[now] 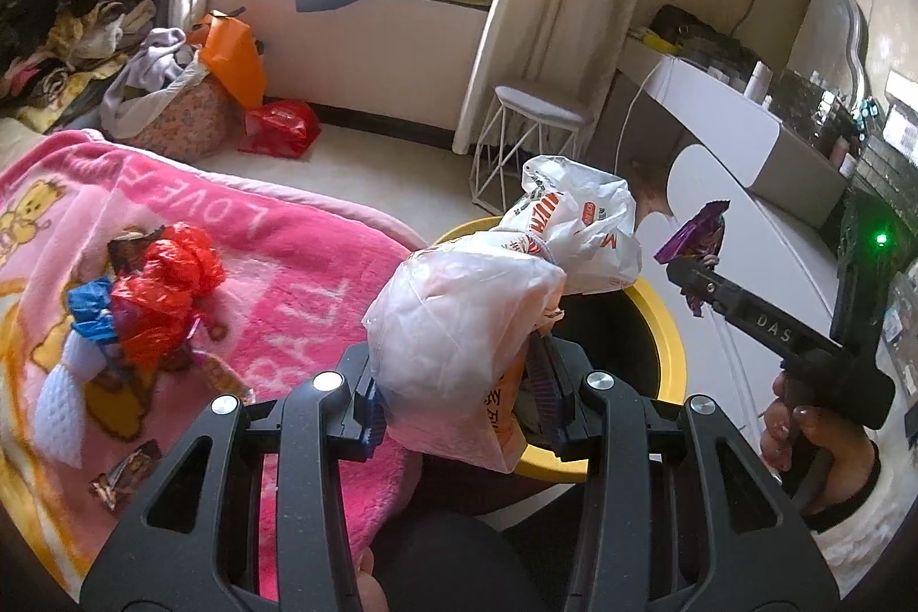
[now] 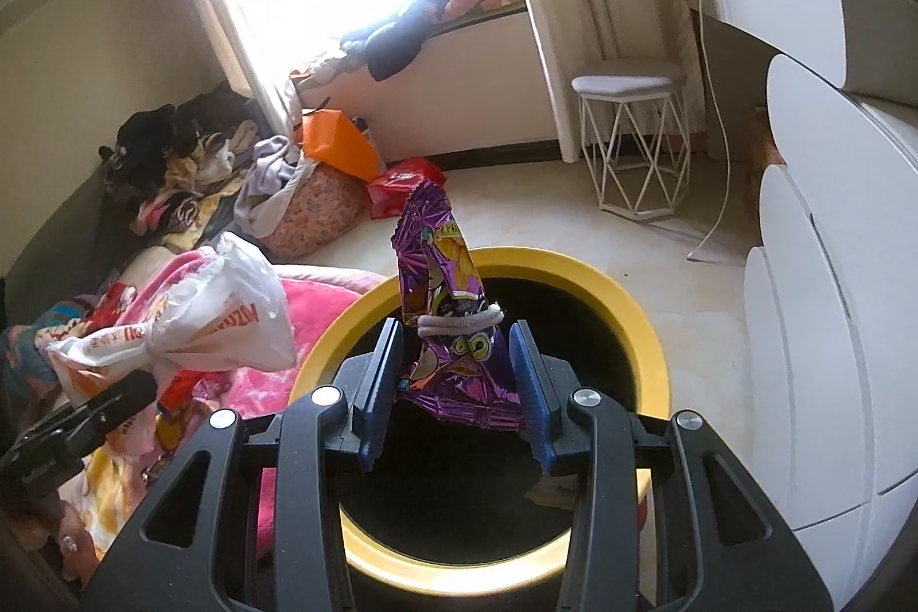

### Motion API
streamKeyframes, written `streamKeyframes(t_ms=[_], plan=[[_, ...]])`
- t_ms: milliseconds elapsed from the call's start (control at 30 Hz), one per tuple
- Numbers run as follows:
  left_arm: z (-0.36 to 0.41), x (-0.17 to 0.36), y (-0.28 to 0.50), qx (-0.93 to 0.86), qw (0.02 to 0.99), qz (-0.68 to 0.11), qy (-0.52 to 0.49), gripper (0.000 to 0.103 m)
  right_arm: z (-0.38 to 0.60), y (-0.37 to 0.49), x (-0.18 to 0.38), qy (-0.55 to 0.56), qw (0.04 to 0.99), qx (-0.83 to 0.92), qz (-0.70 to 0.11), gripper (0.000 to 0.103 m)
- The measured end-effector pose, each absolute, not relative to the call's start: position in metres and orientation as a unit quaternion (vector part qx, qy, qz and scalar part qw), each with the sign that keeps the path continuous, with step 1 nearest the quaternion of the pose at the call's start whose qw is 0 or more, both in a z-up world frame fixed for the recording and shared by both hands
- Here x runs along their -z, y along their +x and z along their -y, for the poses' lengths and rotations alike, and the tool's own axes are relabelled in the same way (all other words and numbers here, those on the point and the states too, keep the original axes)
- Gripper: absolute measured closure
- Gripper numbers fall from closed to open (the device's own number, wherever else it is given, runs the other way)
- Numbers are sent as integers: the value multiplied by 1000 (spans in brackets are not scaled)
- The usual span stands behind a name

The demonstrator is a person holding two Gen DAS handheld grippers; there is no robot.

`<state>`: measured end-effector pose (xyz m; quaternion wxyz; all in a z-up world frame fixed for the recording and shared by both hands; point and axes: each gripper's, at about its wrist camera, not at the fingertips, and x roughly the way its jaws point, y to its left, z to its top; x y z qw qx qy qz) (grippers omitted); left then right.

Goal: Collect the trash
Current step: 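Carry both items over the bin and open both grippers to drop them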

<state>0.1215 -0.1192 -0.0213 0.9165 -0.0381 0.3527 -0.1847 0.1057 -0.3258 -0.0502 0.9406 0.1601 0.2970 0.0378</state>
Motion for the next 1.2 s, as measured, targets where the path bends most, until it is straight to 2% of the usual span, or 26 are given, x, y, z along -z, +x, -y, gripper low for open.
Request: streamKeyframes(t_ms=[1200], plan=[[199, 57, 204, 190, 899, -394, 18, 68, 336, 121, 83, 166, 925, -38, -340, 66]])
